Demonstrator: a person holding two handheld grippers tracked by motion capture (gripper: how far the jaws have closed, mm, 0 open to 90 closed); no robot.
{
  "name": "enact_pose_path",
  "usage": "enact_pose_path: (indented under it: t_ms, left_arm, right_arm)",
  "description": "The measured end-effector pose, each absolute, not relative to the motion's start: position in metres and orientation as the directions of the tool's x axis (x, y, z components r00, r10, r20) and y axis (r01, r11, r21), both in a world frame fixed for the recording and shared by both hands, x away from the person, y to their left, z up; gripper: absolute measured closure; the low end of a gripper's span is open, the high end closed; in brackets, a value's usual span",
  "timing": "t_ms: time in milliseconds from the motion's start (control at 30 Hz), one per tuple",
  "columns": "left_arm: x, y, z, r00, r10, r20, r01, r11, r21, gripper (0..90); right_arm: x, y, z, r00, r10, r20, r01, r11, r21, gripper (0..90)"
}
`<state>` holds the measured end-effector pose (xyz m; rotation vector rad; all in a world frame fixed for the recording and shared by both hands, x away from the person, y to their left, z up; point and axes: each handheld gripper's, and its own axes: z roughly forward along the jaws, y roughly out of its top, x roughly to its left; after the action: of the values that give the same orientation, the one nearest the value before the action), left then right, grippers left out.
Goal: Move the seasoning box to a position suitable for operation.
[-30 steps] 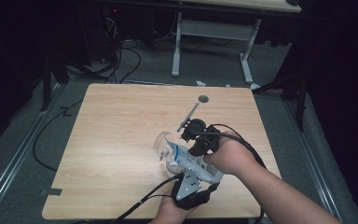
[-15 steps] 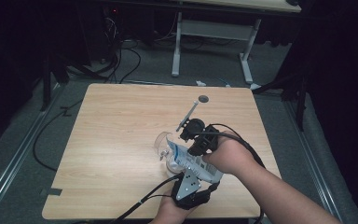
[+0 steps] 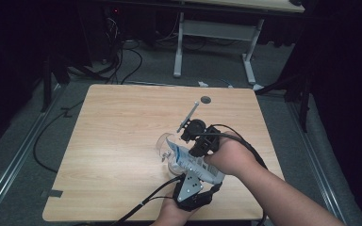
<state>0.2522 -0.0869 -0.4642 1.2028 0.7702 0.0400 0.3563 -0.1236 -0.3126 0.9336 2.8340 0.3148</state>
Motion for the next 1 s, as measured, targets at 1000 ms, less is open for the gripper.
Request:
enact_pose_path:
  t_ms: [1000]
  left_arm:
    - [0.2515, -0.0863, -0.4632, 0.754, 0.419, -0.507, 0.356, 0.388, 0.850, 59.1]
  right_arm:
    - [0.3558, -0.1234, -0.3115, -0.797, 0.600, -0.063, 0.571, 0.784, 0.242, 90.0]
